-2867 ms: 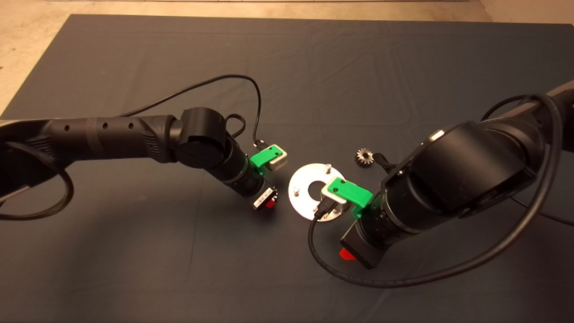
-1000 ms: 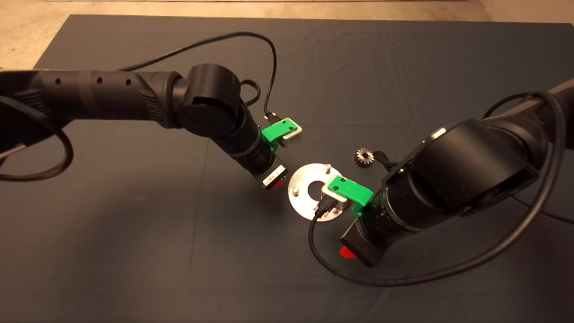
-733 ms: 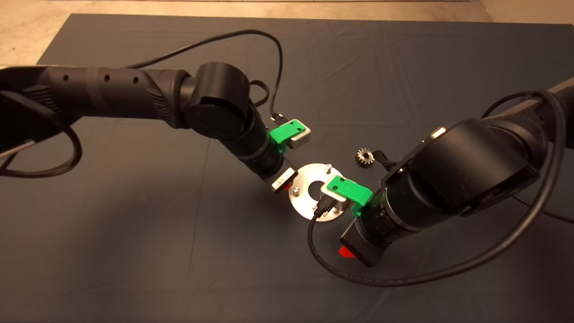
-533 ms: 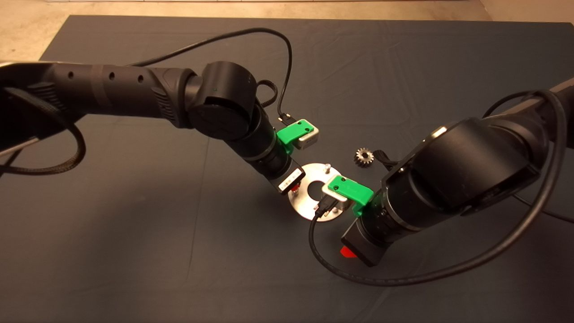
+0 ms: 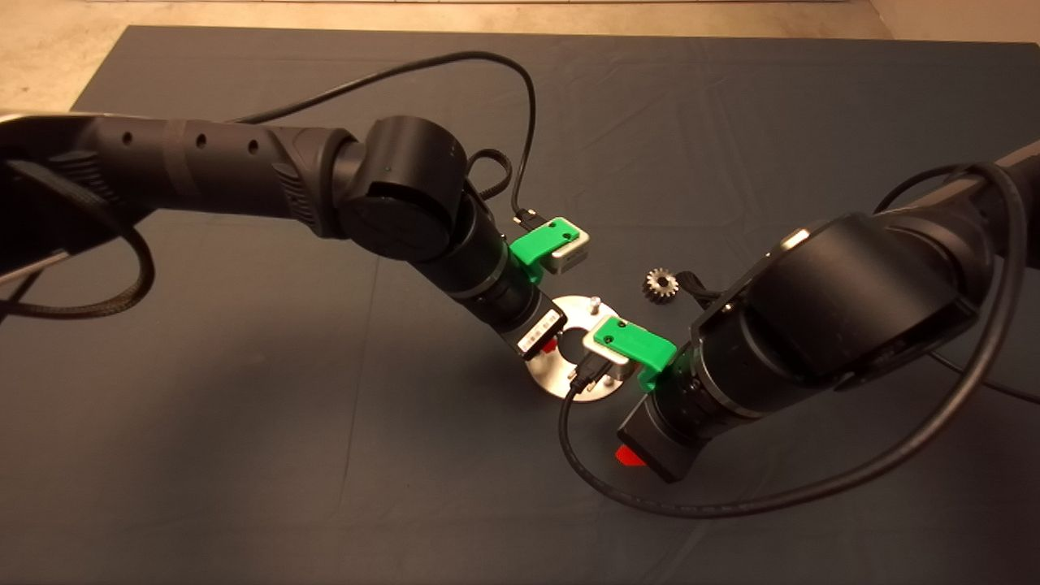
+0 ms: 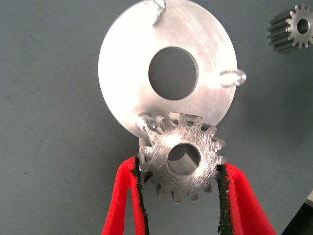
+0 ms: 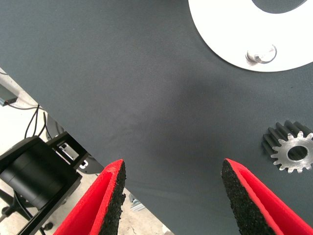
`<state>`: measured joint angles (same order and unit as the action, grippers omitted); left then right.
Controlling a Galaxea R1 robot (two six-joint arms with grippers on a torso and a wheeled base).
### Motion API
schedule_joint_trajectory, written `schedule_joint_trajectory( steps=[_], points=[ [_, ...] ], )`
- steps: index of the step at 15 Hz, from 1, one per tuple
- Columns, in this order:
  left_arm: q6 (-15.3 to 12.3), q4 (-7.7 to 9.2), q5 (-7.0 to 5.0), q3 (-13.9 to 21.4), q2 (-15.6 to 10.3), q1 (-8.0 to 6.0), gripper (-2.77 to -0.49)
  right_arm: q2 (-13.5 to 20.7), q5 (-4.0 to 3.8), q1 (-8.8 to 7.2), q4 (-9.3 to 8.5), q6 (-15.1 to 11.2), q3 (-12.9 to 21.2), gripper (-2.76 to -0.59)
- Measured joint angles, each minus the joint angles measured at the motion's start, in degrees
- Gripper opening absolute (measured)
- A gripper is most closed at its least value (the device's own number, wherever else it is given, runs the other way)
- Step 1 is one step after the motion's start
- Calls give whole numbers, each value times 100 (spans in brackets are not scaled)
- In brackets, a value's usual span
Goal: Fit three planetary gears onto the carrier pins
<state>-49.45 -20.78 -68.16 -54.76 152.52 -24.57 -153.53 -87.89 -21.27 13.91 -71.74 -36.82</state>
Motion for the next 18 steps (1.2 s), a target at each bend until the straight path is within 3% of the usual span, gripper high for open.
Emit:
schedule_joint_trajectory(
  steps=[2, 5, 8, 14, 18],
  points=[
    [22, -2, 68, -1, 2, 44, -271, 0, 2, 0, -2, 9, -1, -191],
    [88, -9, 80, -64, 2, 76, -271, -2, 2, 0, -5, 15, 0, -191],
    [129, -10, 194, -116, 7, 241, -271, -17, 2, 0, -7, 16, -1, -191],
    [511, -22, 217, -335, 4, 424, -271, -17, 5, 0, -13, 16, -1, -191],
    [590, -24, 219, -411, 4, 428, -271, -17, 2, 0, -20, 16, -1, -191]
  ],
)
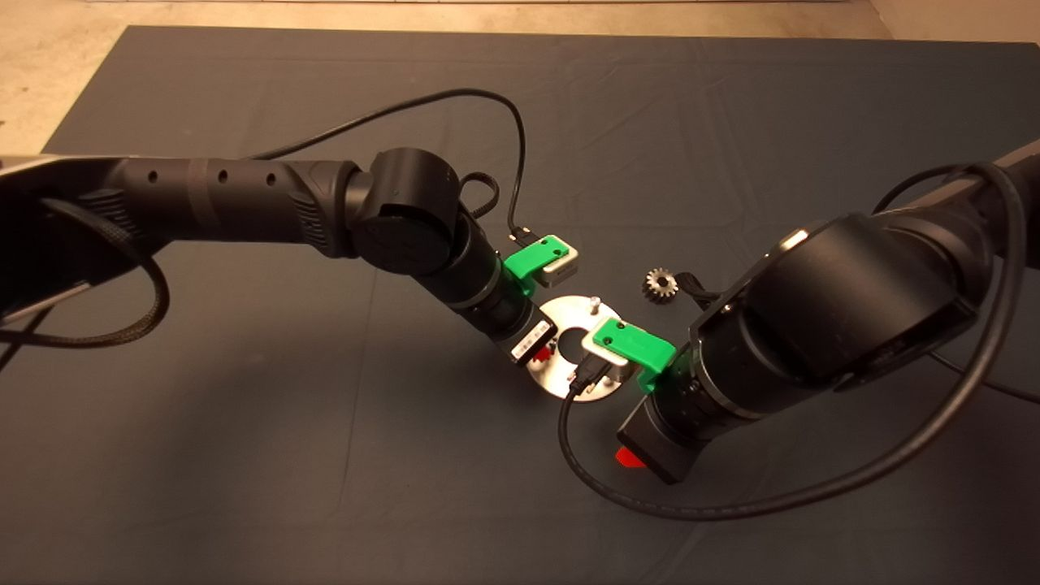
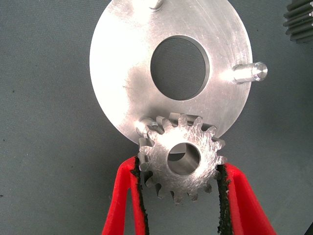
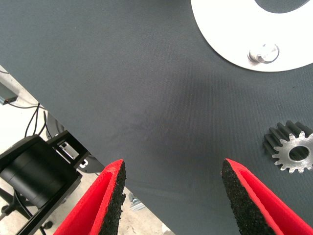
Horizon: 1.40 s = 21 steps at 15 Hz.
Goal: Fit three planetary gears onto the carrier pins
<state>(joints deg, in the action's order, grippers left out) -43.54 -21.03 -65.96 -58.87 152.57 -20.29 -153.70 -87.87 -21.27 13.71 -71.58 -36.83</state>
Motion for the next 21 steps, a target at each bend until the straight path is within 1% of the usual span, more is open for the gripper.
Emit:
schedule_joint_trajectory(
  steps=[3, 5, 7, 10, 11, 13, 15, 16, 21],
  points=[
    [83, 2, 0, -3, 0, 0, -271, 0, 0, 0, -2, 0, 1, -191],
    [83, 2, 12, -4, 0, 0, -271, 0, 0, 0, -2, 0, 1, -191],
    [83, 2, 106, -2, 3, 15, -271, 0, 0, 0, -2, 0, 1, -191],
    [94, 2, 128, -4, 13, 136, -271, -14, 2, 0, -5, 0, 1, -191],
    [99, 4, 155, -11, 13, 168, -271, -14, -2, 0, -5, 0, 1, -191],
    [99, 2, 205, -41, 13, 172, -271, -14, 2, 0, -5, 0, 1, -191],
    [148, 2, 218, -52, 13, 174, -271, -14, 0, 0, -5, 0, 1, -191],
    [236, 2, 218, -63, 11, 174, -271, -14, 0, 0, -5, 0, 1, -191],
    [297, 0, 218, -108, -24, 174, -271, -49, 0, 0, -21, 0, 1, -191]
  ],
)
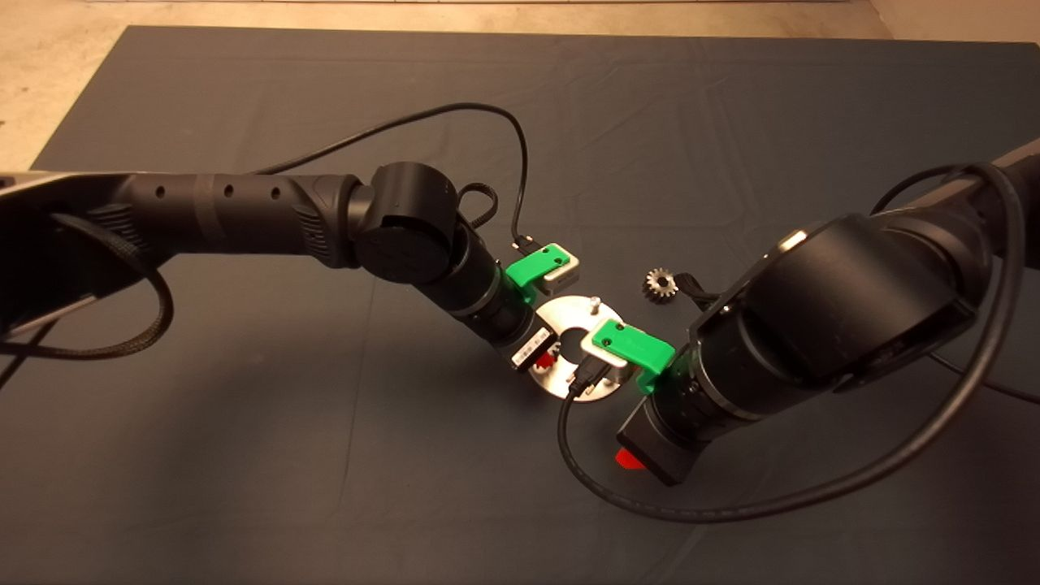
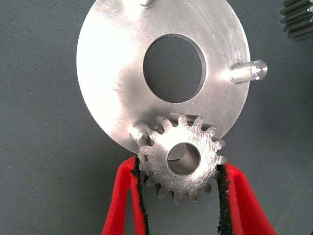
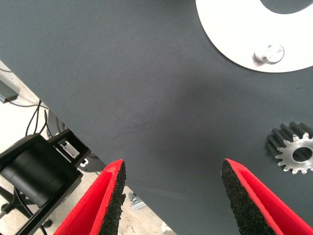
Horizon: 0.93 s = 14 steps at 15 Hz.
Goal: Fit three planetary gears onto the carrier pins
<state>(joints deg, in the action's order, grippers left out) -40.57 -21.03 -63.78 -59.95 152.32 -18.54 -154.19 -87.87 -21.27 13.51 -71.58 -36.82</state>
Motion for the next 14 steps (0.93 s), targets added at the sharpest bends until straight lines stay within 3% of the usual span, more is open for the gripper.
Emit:
schedule_joint_trajectory(
  steps=[6, 14],
  points=[
    [89, 0, 24, -84, -12, 0, -271, -44, 0, 0, -9, 0, 0, -191],
    [102, -22, 196, -110, -12, 46, -271, -108, -2, -1, -9, 0, 0, -191]
  ],
)
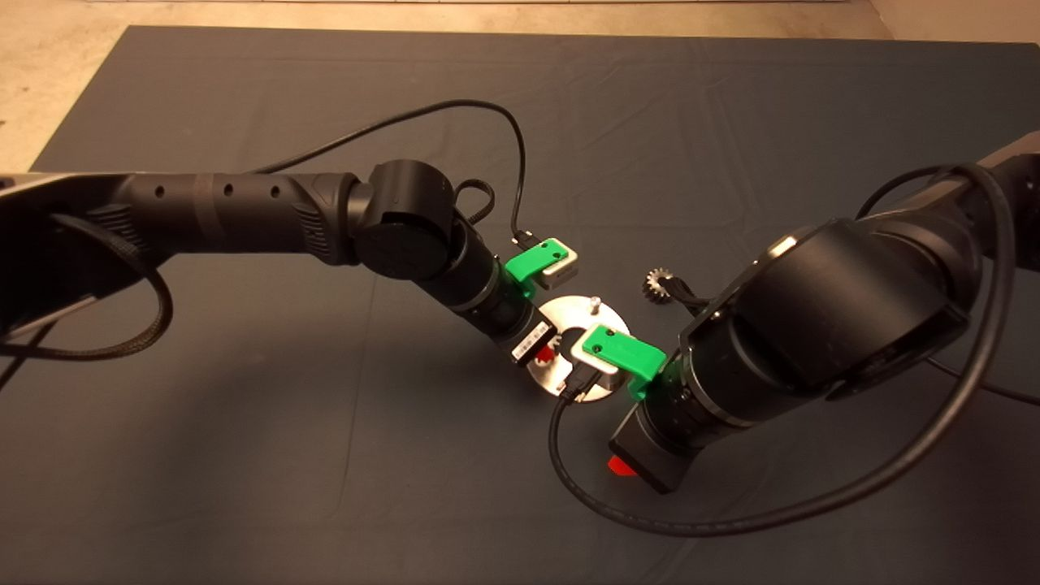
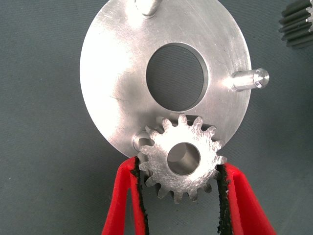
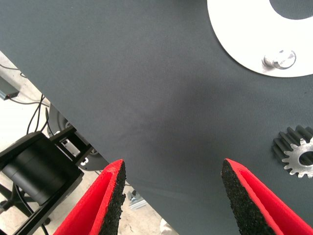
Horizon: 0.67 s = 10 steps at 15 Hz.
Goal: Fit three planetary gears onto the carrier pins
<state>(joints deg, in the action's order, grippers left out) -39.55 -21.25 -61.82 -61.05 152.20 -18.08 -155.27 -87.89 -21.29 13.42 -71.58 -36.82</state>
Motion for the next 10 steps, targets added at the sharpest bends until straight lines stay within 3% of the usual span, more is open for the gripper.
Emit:
schedule_joint_trajectory(
  steps=[10],
  points=[
    [7, -105, 116, 2, -16, 63, -271, -33, 5, 1, -4, 0, 0, -191]
  ],
)
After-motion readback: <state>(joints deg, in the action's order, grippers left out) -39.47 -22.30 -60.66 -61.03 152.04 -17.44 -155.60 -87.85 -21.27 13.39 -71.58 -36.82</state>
